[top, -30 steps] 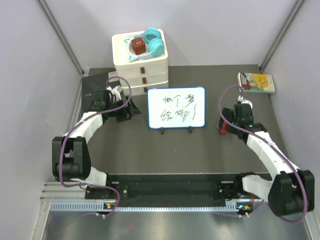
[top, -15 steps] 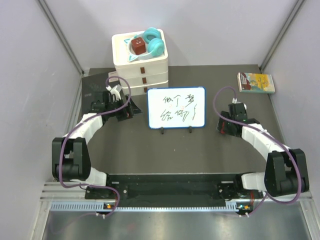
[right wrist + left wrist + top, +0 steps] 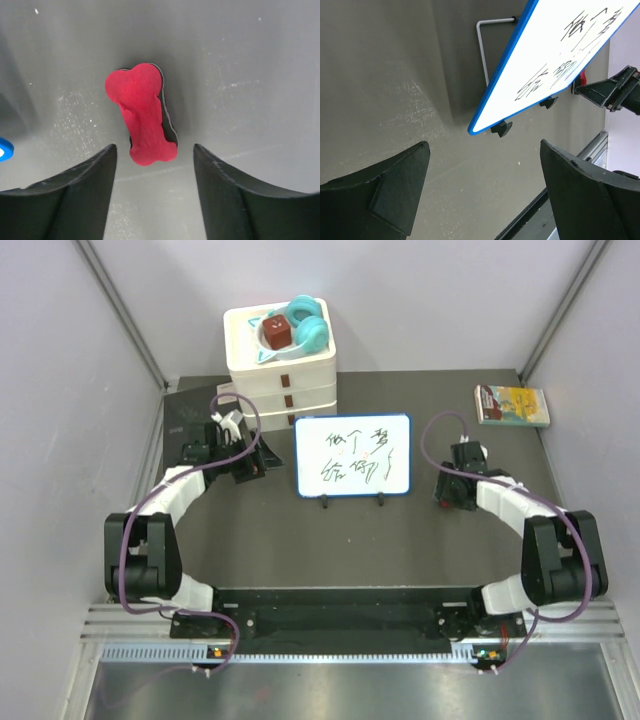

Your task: Erase the whiteboard

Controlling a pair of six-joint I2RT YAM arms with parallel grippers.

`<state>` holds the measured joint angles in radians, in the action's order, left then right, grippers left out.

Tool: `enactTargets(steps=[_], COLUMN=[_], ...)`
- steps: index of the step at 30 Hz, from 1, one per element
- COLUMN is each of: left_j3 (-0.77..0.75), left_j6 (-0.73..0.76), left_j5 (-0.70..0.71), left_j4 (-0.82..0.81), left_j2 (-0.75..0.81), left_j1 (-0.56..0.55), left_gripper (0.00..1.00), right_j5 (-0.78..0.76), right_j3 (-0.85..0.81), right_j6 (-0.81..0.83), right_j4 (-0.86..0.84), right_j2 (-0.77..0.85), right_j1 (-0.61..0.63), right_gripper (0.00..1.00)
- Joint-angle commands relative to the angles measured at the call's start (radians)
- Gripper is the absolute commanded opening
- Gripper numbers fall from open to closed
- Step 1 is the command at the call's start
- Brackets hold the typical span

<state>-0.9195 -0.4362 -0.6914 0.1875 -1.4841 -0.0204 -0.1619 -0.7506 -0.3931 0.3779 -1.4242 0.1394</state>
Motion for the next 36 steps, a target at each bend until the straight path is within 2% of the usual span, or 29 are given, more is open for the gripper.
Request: enactTargets(steps=[1, 5, 6, 7, 11, 13, 19, 20, 21, 22, 23, 25, 27, 28, 29, 31, 34, 36], left_j3=[-0.021, -0.021, -0.019, -0.019, -0.024, -0.039, -0.036, -0.025, -0.007, 0.026, 0.112, 0.216, 0.367, 0.413, 0.491, 0.547, 0.596, 0.622], left_j6=[0.004, 0.004, 0.004, 0.005, 0.023, 0.036, 0.042, 0.037, 0.019, -0.051, -0.09, -0.212, -0.284, -0.345, -0.369, -0.403, -0.392, -0.406], left_j5=[-0.011, -0.022, -0.023, -0.022, -0.005, -0.002, -0.122, -0.105, -0.027, 0.002, 0.021, 0.013, 0.016, 0.013, 0.013, 0.001, -0.029, -0.06], left_j4=[-0.016, -0.016, -0.016, -0.014, 0.022, 0.049, 0.046, 0.05, 0.029, -0.005, -0.055, -0.277, -0.414, -0.568, -0.63, -0.782, -0.867, -1.0], left_j2=[-0.013, -0.018, -0.019, -0.019, -0.044, -0.065, -0.12, -0.11, -0.099, -0.082, -0.038, 0.01, 0.08, 0.114, 0.125, 0.131, 0.085, 0.05], left_j1=[0.007, 0.01, 0.011, 0.011, 0.013, 0.013, 0.013, 0.013, 0.013, 0.013, 0.013, 0.04, 0.043, 0.042, 0.043, 0.042, 0.042, 0.042], left_gripper=[0.95, 0.95, 0.95, 0.96, 0.95, 0.95, 0.91, 0.89, 0.89, 0.89, 0.89, 0.89, 0.9, 0.9, 0.9, 0.9, 0.9, 0.9], right_j5=[-0.004, -0.033, -0.039, -0.054, -0.047, -0.048, -0.005, 0.002, 0.01, 0.022, 0.028, 0.065, 0.088, 0.1, 0.107, 0.125, 0.157, 0.208], right_j3=[-0.056, -0.076, -0.078, -0.084, -0.089, -0.093, -0.063, -0.058, -0.047, -0.046, -0.046, -0.036, -0.021, -0.015, -0.009, 0.005, 0.017, 0.028], right_j6=[-0.012, -0.026, -0.03, -0.036, -0.05, -0.049, -0.058, -0.058, -0.056, -0.058, -0.059, -0.053, -0.047, -0.038, -0.035, -0.026, -0.029, -0.035], right_j4=[-0.05, -0.042, -0.039, -0.034, -0.031, -0.03, -0.043, -0.05, -0.062, -0.062, -0.059, -0.06, -0.06, -0.062, -0.062, -0.06, -0.059, -0.062], right_j2=[-0.027, -0.073, -0.082, -0.088, -0.119, -0.128, -0.072, -0.056, -0.045, -0.021, -0.012, 0.028, 0.059, 0.076, 0.108, 0.136, 0.191, 0.224], right_j1=[-0.008, -0.008, -0.008, -0.008, -0.008, -0.008, -0.008, -0.008, -0.008, -0.008, -0.008, -0.008, -0.008, -0.008, -0.008, -0.008, -0.008, -0.006], right_gripper=[0.58, 0.53, 0.36, 0.25, 0.0, 0.0, 0.0, 0.0, 0.0, 0.0, 0.0, 0.0, 0.0, 0.0, 0.0, 0.0, 0.0, 0.0])
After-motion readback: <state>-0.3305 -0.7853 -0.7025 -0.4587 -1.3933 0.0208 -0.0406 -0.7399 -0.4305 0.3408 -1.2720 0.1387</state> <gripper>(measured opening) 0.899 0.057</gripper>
